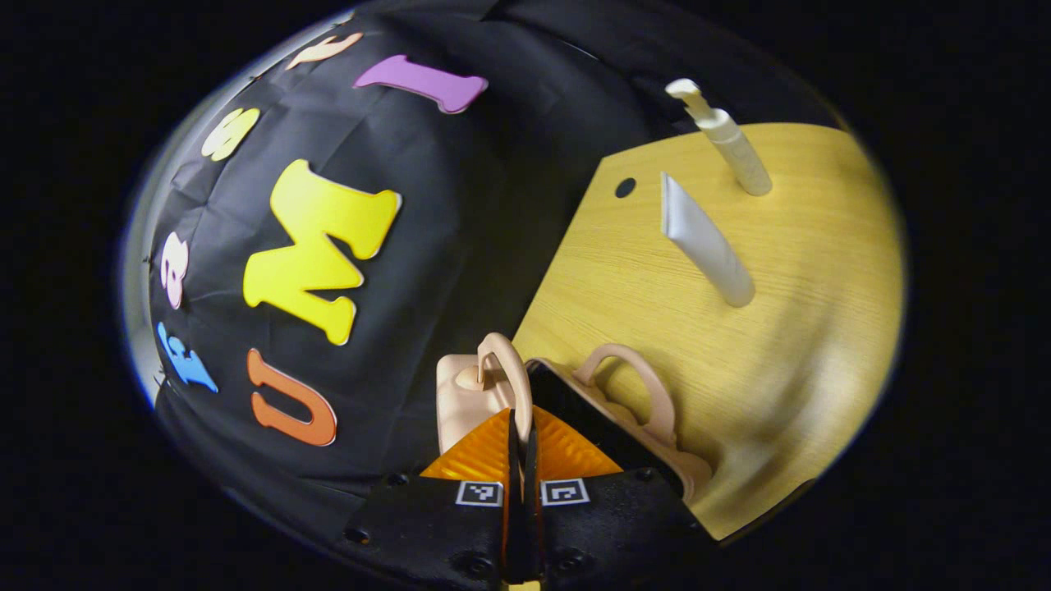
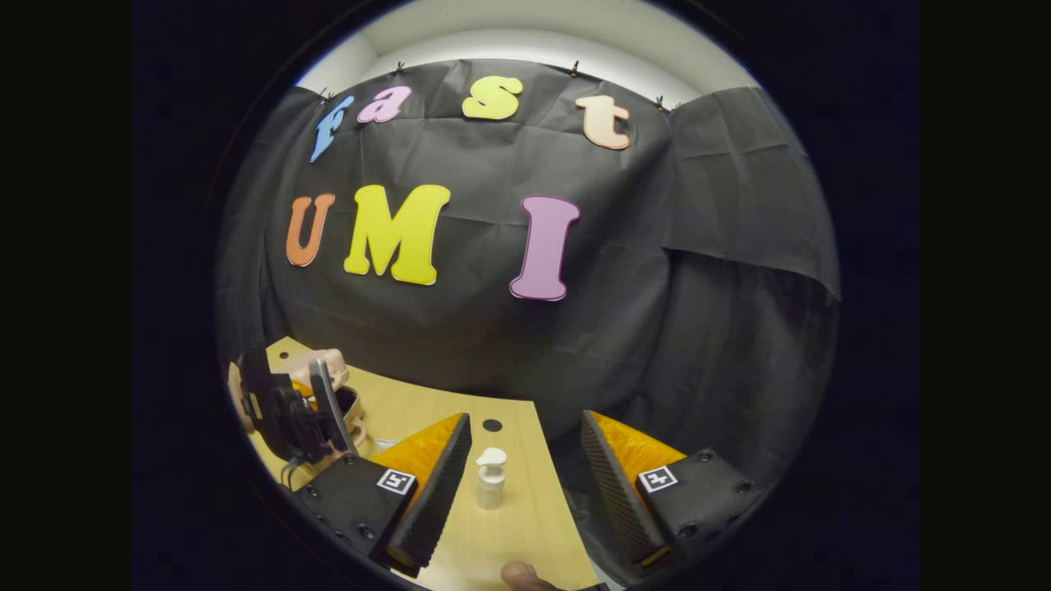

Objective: First open the suitcase, pack the skin care products into it, and then close the suitcase.

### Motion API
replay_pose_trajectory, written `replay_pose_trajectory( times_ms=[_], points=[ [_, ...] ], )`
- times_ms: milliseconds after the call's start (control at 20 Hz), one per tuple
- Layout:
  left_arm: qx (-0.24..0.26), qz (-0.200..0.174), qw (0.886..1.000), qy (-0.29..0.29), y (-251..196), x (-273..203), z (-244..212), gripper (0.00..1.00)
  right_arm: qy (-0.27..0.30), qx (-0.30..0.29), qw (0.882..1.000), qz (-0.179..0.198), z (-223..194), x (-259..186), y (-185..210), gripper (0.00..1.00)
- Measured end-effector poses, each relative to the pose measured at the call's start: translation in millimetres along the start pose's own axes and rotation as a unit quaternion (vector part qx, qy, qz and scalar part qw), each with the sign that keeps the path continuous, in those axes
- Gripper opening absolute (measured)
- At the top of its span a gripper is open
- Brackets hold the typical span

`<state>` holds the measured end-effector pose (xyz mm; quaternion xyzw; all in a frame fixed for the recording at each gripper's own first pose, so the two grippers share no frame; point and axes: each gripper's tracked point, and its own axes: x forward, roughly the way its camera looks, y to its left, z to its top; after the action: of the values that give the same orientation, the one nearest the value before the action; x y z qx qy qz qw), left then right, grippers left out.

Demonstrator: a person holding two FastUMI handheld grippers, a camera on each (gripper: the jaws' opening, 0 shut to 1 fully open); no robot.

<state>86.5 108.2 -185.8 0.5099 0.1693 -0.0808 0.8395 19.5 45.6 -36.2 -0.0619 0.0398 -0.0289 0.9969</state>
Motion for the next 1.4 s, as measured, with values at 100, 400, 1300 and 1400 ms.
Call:
replay_pose_trajectory(
  times_ms=[100,400,1300,1400],
  points=[
    [-0.041,0.018,0.999,-0.004,40,-13,-10,0.03,-0.003,-0.002,1.0,0.0,7,0,8,0.8],
    [-0.185,0.067,0.98,0.01,148,-34,-85,0.03,0.005,-0.002,1.0,-0.001,12,6,38,0.8],
    [-0.353,0.011,0.929,0.112,191,59,-409,0.03,0.012,-0.033,0.999,-0.041,35,17,70,0.79],
    [-0.361,-0.015,0.923,0.134,168,68,-429,0.03,0.034,-0.039,0.998,-0.045,27,20,72,0.8]
  ],
)
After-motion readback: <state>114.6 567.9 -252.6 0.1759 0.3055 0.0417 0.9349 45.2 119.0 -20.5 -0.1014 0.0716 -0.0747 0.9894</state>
